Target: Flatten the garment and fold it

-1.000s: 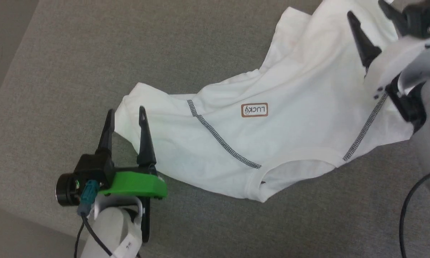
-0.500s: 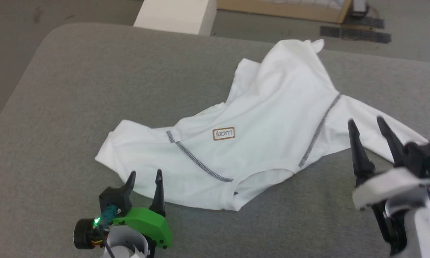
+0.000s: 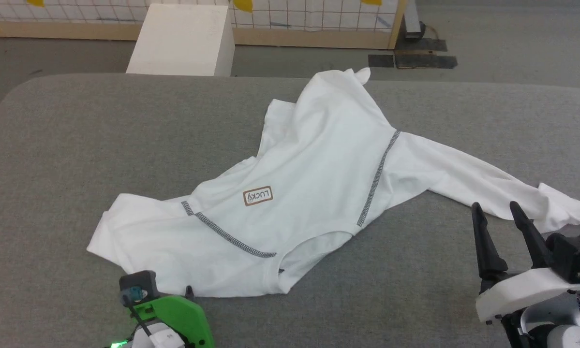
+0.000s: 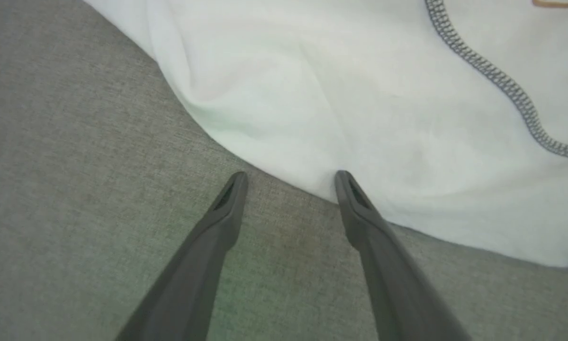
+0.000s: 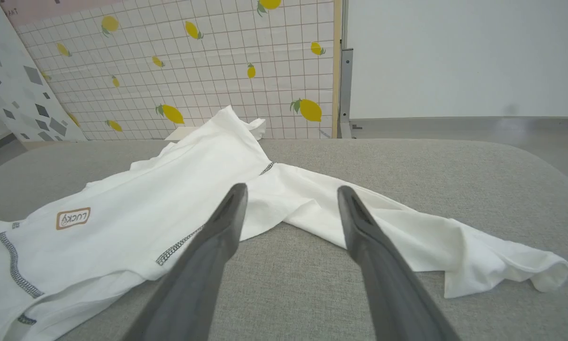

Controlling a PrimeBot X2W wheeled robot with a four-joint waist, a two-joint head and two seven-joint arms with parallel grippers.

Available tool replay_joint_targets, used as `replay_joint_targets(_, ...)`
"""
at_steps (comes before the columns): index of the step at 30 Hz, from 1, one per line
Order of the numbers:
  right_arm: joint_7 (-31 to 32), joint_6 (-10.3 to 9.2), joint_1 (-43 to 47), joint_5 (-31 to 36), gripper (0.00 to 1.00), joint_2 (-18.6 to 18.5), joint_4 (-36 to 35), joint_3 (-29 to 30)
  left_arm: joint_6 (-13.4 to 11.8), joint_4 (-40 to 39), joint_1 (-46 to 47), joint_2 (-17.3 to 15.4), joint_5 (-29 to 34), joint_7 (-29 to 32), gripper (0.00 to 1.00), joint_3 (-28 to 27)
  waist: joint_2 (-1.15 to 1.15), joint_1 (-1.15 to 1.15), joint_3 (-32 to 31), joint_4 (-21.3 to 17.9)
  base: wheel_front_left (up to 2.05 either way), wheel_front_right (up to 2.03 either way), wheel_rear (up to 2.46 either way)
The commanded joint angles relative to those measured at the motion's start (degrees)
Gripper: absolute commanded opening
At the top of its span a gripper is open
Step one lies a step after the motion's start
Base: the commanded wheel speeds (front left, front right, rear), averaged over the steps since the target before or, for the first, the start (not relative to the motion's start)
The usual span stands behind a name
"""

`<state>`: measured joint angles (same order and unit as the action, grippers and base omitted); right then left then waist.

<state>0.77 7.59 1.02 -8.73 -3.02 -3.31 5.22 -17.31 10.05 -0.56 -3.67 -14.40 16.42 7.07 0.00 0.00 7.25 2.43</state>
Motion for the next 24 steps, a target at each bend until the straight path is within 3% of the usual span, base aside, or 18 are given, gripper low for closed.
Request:
replay_joint_targets(1,0.2,-0.1,0.6,-0.6,1.0,0.1,-0.5,-0.2,-0.6,-0.5,-1.6,-0.1,-0.9,1.2,1.0,-0.4,0.0,0.0,0.0,-1.4,0.0,0.0,0.0)
replay_joint_targets(8,0.3,-0.1,0.8,-1.3,1.0,0.1,-0.8,-0.3,0.9,-3.0,-2.5,0.1,-5.5,1.6,1.0,-1.8,0.0,0.0,0.6,-2.3,0.0,0.0,0.0)
replay_joint_targets(19,0.5,-0.1,-0.5,-1.3,1.0,0.1,-0.9,-1.4,4.0,5.6,4.8,-0.7,-8.5,1.4,1.0,-1.7,0.0,0.0,2.7,-3.3,0.0,0.0,0.0)
replay_joint_targets(20,0.4,-0.1,-0.7,-1.3,1.0,0.1,-0.8,-1.6,4.4,6.3,5.3,-0.9,-8.2,1.2,0.49,-1.3,0.0,0.0,2.9,-3.4,0.0,0.0,0.0)
replay_joint_targets(21,0.4,-0.1,-0.7,-1.3,1.0,0.1,-0.8,-1.7,4.8,6.7,5.7,-1.0,-8.1,1.0,0.44,-0.9,0.0,0.0,3.0,-3.4,0.0,0.0,0.0)
replay_joint_targets(22,0.3,-0.1,-0.9,-1.5,1.0,0.1,-0.6,-1.8,5.2,6.9,6.0,-1.0,-8.1,0.3,0.02,-0.8,0.0,0.0,3.2,-3.4,0.0,0.0,0.0)
replay_joint_targets(24,0.2,-0.1,-1.0,-1.6,1.0,0.1,-0.3,-1.9,5.6,7.5,6.3,-1.2,-7.6,-0.9,0.0,-0.4,0.0,0.0,3.3,-3.3,0.0,0.0,0.0)
